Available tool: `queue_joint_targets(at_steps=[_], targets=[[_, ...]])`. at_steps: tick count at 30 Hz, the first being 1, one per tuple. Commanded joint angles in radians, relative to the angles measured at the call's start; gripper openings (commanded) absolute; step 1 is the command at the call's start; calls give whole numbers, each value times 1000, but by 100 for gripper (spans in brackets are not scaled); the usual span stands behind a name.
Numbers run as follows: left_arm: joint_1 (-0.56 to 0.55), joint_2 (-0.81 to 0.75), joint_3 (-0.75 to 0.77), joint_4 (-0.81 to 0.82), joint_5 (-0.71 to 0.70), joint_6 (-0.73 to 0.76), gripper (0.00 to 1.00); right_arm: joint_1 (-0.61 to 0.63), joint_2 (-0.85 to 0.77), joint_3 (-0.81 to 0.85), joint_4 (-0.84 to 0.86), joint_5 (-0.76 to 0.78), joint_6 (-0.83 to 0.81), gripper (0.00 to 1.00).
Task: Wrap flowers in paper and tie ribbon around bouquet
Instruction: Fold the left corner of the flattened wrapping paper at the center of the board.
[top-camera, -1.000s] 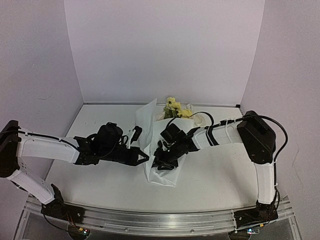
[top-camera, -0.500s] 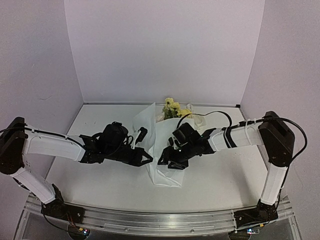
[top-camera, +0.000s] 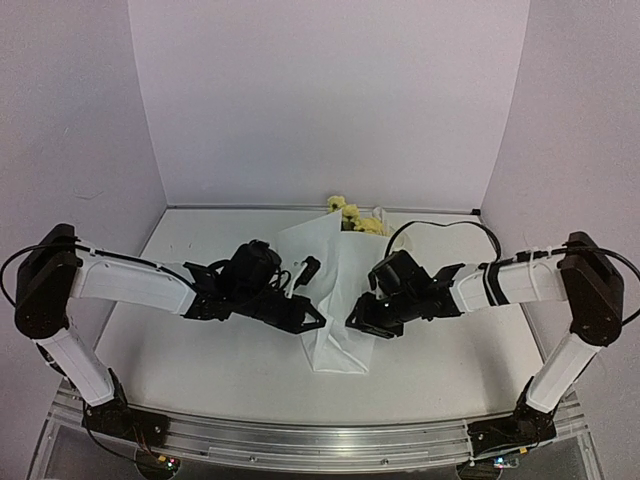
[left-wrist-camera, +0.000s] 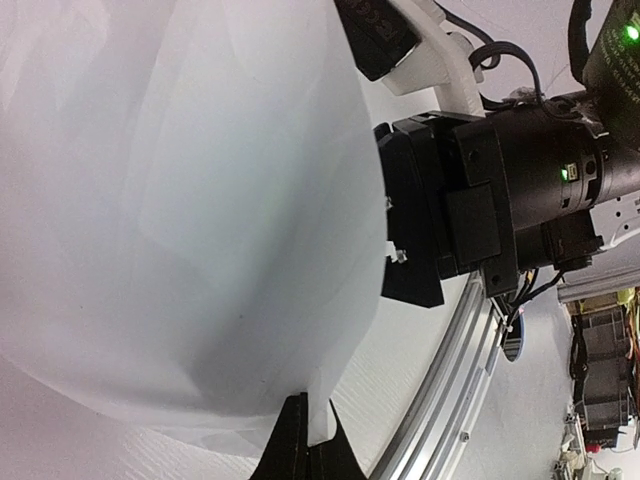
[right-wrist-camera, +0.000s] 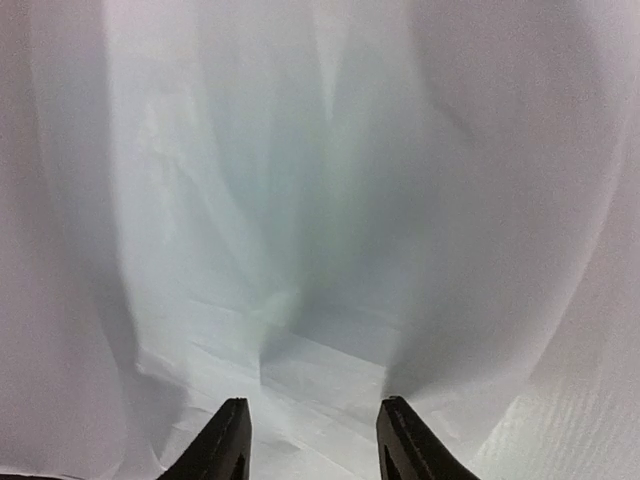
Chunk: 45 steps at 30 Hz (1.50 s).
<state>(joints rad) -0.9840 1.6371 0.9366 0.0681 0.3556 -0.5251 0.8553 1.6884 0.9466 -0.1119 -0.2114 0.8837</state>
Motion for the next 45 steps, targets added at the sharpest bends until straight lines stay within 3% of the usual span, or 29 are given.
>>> queue_joint_targets(at_steps=[1, 6, 14, 23, 29, 33, 41, 45], targets=[[-13, 68, 100, -59, 48, 47, 0, -7, -31, -32, -53, 71, -10, 33], [-13, 87, 129, -100, 56, 58, 0, 7, 19, -52, -44, 50, 12, 23], [-22, 110, 191, -142, 77, 70, 0, 57, 127, -11, -18, 44, 47, 21], [-24, 231, 255, -159, 117, 82, 0, 55, 15, -90, 23, 93, 62, 22], [-24, 279, 282, -167, 137, 95, 0, 54, -119, -159, 21, 124, 19, 31], [-24, 297, 301, -175, 145, 104, 0, 43, -209, -179, -14, 141, -18, 46], [-24, 325, 319, -182, 163, 109, 0, -17, -311, -88, -210, 226, -140, 67], [-24, 334, 333, -187, 164, 112, 0, -71, -286, -43, -222, 183, -124, 70]])
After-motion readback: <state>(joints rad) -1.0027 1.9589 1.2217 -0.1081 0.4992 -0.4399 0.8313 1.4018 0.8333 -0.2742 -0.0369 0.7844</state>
